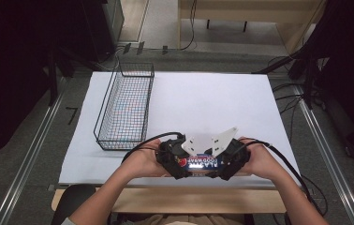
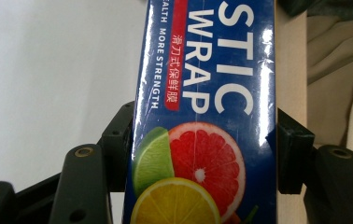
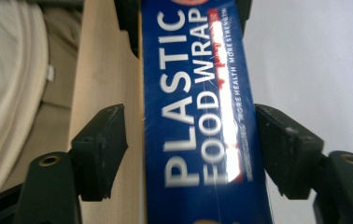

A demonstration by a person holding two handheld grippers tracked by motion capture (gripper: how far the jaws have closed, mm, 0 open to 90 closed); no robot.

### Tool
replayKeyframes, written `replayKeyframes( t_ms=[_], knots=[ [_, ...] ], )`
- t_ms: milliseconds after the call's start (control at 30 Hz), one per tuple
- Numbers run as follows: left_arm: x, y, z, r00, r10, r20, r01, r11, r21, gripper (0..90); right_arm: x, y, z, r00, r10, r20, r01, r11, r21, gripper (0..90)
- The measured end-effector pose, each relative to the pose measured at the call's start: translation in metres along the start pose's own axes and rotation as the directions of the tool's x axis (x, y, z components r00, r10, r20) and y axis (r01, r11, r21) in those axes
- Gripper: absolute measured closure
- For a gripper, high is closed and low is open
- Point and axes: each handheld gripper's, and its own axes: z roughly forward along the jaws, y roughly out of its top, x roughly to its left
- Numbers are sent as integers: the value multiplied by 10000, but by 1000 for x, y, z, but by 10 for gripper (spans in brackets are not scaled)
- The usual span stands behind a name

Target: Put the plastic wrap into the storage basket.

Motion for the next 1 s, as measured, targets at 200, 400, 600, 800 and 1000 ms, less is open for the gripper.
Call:
replayKeyframes(
  t_ms=[200,400,600,800,1000],
  knots=[
    [6,-5,-7,9979,-641,50,641,9979,5,395,-8,-8,-19,9981,496,374,-479,9979,-441,270],
    [13,-10,-15,9941,-1069,-172,1068,9943,-43,395,-9,-21,-47,9815,1001,1632,-844,9914,-1002,302],
    [19,-16,-26,9879,-1505,-366,1499,9885,-188,395,-13,-34,-60,9690,1544,1929,-1339,9843,-1153,302],
    [27,-22,-37,9801,-1904,-554,1886,9814,-356,395,-15,-48,-72,9528,2152,2143,-1891,9725,-1357,316],
    [30,-26,-48,9699,-2302,-788,2271,9727,-470,396,-21,-66,-67,9412,2637,2114,-2390,9615,-1353,317]
  ],
)
